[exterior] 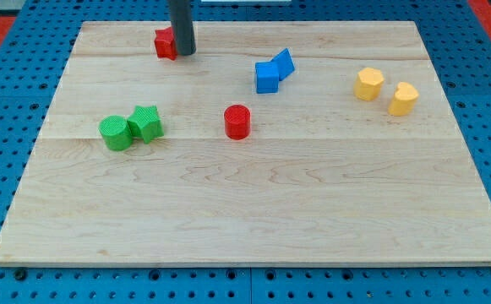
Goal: Place red star to the top left of the red circle
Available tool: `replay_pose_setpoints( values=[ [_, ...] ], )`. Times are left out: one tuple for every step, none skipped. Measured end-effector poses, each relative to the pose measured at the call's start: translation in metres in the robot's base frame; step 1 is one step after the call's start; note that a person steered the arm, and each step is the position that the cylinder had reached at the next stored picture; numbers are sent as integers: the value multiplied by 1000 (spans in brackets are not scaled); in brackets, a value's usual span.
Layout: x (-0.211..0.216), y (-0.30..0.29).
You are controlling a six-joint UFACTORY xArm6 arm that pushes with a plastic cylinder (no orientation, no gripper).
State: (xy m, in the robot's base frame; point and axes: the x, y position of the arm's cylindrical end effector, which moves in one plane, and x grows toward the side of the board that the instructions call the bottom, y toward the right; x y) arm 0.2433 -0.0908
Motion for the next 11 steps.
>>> replay_pose_setpoints(
  values=[
    [-12, 43],
    [-47, 18],
    [-48, -38],
    [-42, -61],
    [-20, -55],
    [5, -27],
    [-3, -15],
    [19, -8],
    [70, 10],
    [116, 26],
    [109, 39]
  ],
)
